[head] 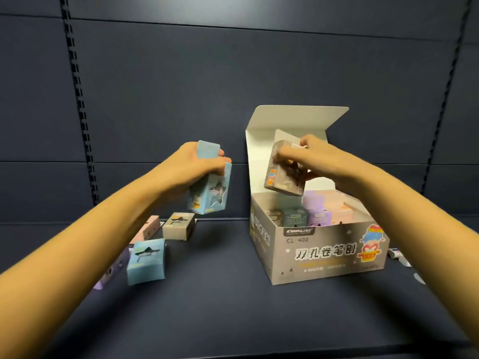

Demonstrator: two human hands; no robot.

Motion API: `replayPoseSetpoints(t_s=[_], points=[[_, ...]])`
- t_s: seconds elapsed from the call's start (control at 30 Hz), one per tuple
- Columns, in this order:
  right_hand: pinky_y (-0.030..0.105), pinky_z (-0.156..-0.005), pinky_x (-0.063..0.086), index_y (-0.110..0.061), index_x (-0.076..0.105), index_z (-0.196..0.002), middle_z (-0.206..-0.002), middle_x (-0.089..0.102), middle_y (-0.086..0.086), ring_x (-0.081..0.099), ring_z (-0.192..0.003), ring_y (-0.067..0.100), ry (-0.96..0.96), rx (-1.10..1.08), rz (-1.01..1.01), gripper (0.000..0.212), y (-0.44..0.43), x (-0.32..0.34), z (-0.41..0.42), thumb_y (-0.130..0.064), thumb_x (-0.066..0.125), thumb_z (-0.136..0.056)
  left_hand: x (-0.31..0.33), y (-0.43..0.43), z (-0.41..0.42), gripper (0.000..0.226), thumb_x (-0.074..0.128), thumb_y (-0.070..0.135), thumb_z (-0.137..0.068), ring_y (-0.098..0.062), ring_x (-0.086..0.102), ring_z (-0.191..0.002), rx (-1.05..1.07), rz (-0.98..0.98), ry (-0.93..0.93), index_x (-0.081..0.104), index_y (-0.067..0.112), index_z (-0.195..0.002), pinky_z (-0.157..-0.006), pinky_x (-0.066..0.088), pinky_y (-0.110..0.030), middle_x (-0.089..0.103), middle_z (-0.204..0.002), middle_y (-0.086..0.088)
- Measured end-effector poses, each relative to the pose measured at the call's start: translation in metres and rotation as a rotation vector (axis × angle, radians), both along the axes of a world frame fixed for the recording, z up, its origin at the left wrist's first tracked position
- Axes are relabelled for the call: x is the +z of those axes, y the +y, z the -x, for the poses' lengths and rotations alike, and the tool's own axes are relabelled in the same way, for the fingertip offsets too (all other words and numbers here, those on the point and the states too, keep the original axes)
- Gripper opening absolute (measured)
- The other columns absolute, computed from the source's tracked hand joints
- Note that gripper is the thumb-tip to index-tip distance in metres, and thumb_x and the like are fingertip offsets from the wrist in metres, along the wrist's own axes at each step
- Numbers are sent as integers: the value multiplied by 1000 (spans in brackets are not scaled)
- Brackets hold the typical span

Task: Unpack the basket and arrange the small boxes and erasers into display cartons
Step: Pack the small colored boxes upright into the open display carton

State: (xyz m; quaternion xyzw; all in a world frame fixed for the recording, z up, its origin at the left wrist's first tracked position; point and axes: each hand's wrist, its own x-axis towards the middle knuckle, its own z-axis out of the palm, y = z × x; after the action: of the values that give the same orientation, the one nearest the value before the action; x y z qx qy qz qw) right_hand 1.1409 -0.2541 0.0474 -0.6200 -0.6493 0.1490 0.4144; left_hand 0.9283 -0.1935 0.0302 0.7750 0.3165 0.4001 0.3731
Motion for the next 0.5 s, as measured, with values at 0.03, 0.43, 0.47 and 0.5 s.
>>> replayPoseSetpoints(t_s=[0.03,0.43,0.47,0.5], points=[[25,-62,41,-13,54,-77,-73,56,5,50,-70,15,-16,-1,3,25,1,-1,-9,-36,61,-84,1,-1,-7,37,69,15,-67,-19,60,-84,-4,6,-14,59,1,-100,-81,51,-32,61,-94,-12],[39,-89,55,-17,49,-116,-113,63,4,63,-100,20,-322,209,171,48,25,-32,-61,-42,67,-78,3,-2,-42,36,68,35,-73,-12,66,-92,251,-272,21,59,13,-100,-76,56,-24,68,-99,-1],[37,-90,54,-19,49,-114,-115,62,4,62,-102,20,-355,242,184,45,27,-34,-60,-40,68,-79,3,-1,-42,40,68,37,-70,-12,66,-92,261,-278,9,58,13,-100,-76,55,-24,67,-99,-1],[33,-89,55,-20,48,-112,-116,61,3,61,-103,18,-390,272,186,41,29,-36,-59,-37,68,-80,2,-1,-41,45,67,40,-66,-12,66,-92,267,-282,-7,57,13,-100,-75,56,-24,67,-100,-1]])
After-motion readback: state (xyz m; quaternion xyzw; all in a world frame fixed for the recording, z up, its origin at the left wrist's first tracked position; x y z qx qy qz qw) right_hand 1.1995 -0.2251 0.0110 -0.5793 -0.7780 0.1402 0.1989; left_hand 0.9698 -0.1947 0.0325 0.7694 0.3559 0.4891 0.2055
